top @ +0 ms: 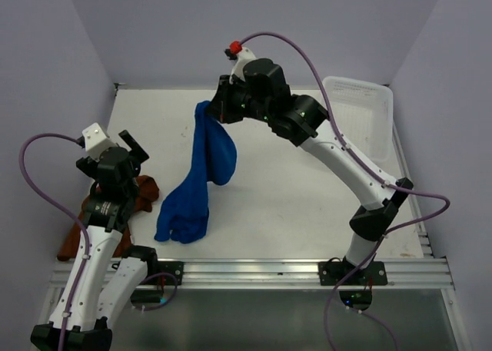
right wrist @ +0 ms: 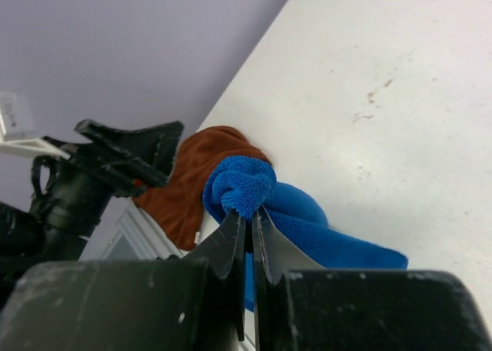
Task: Roll the towels
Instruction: Move the towel to the center of the board
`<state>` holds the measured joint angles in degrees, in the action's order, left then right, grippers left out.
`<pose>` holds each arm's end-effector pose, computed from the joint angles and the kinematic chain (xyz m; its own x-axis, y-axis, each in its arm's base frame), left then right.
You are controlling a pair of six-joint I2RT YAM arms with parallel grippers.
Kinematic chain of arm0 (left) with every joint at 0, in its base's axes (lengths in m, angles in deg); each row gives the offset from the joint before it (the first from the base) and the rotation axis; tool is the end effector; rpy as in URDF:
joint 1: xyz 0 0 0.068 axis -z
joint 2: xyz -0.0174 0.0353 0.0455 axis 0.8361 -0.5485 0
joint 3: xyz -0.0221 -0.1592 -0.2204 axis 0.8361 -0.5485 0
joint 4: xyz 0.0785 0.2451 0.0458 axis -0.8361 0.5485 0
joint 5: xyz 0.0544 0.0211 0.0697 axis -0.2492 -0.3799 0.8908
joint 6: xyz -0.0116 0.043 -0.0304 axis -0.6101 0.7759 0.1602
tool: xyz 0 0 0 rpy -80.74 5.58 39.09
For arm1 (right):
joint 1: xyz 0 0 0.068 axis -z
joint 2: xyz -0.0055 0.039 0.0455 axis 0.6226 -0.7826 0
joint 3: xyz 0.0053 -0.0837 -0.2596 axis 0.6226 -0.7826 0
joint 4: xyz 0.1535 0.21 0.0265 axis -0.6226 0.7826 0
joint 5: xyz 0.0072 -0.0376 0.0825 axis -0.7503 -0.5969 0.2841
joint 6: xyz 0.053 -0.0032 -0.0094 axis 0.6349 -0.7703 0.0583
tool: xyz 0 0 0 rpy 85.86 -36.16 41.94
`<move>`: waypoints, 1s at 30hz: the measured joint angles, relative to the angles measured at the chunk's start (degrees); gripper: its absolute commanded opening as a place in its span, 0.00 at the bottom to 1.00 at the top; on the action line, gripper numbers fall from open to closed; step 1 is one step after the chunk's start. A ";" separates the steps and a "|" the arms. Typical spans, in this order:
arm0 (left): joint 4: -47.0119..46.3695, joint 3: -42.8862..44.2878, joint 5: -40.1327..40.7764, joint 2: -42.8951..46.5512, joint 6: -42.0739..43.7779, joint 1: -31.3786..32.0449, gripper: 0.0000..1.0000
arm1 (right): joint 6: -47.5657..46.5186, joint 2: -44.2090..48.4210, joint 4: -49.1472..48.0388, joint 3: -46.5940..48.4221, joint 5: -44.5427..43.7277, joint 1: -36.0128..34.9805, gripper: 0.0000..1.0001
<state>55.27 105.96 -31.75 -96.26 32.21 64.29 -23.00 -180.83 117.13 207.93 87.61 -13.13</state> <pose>0.1518 0.0017 0.3363 -0.0716 -0.3486 -0.9345 -0.5609 0.7888 -0.2513 0.2403 0.3047 0.4790 -0.5482 0.1073 -0.8295 -0.6027 0.6370 0.4806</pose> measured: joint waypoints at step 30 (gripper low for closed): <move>-2.80 -0.02 -19.47 -10.21 3.23 -0.48 0.96 | -0.20 17.64 -4.33 -46.03 6.32 22.69 0.41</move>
<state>52.48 105.94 -51.22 -106.46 35.44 63.81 -23.20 -163.19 112.80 161.89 93.93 9.55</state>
